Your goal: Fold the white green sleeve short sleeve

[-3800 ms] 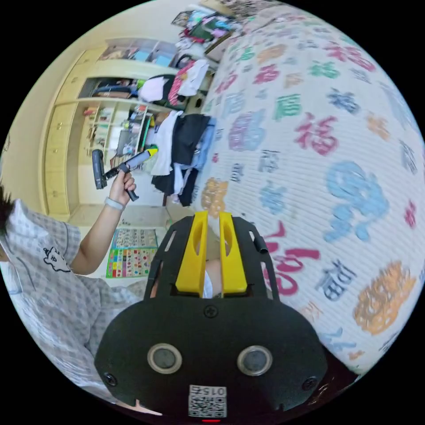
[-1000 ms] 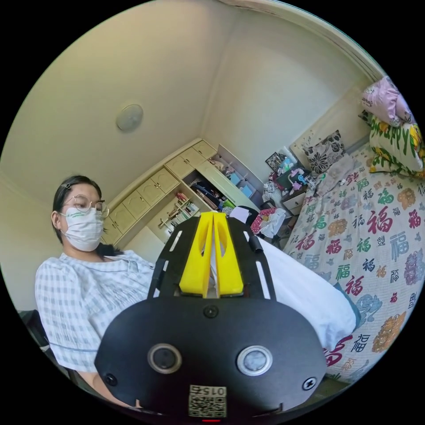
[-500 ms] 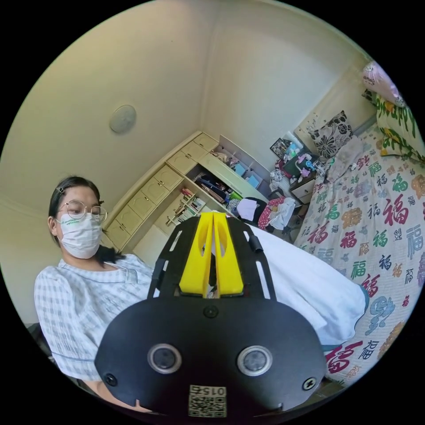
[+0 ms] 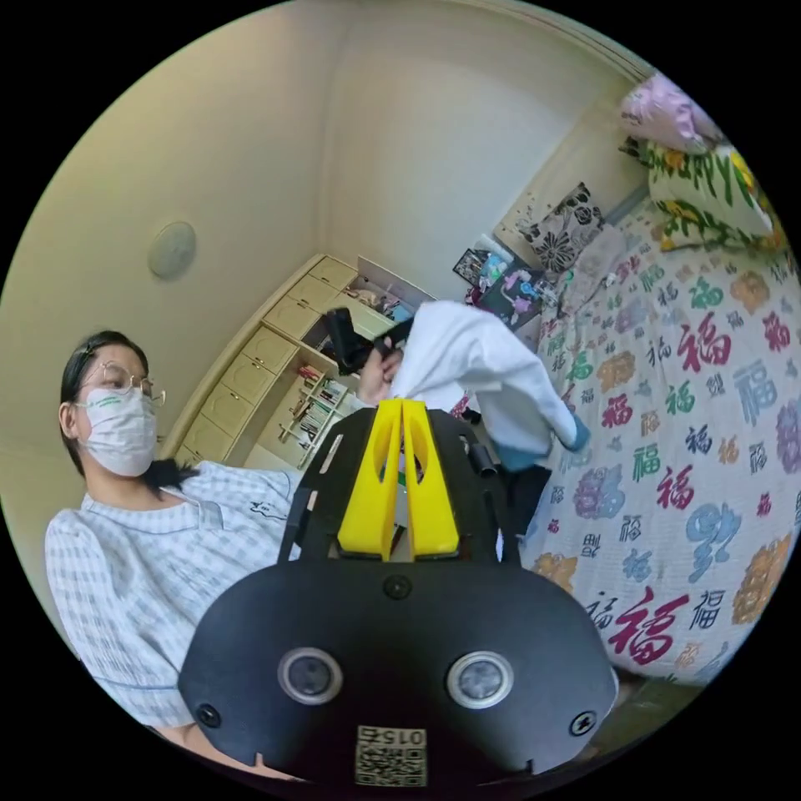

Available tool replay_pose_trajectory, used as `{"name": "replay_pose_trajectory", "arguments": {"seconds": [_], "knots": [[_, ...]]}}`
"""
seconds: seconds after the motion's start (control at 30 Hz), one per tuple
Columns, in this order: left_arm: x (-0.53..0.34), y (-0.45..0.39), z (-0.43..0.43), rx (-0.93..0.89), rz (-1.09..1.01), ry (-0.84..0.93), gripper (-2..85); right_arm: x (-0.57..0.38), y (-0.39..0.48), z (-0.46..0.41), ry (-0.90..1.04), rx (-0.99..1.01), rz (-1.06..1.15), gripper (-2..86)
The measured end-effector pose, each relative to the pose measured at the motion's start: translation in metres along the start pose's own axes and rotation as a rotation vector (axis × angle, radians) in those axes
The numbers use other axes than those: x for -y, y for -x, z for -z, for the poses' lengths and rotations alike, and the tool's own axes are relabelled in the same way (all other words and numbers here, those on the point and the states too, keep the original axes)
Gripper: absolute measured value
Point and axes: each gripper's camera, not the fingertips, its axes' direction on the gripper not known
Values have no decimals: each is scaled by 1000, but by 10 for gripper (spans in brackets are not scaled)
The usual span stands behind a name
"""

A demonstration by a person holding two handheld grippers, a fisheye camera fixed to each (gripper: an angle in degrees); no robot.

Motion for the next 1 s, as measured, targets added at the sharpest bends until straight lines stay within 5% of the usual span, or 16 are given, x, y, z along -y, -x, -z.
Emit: {"name": "replay_pose_trajectory", "arguments": {"seconds": [0.17,0.33,0.43,0.63,0.83,1.0], "knots": [[28,-41,-110,-70,-162,194,5,-27,-74,3,55,-77,-328,-4],[-38,-36,-244,-131,46,613,46,-57,-144,18,205,-208,-717,9],[-68,0,-279,-239,266,712,57,-39,-175,36,230,-287,-798,39],[-79,110,-329,-172,726,611,77,74,-281,45,295,-430,-699,81],[-23,193,-410,-29,817,455,91,221,-402,6,336,-583,-483,119],[10,222,-464,2,828,497,62,306,-463,-26,372,-570,-428,102]]}}
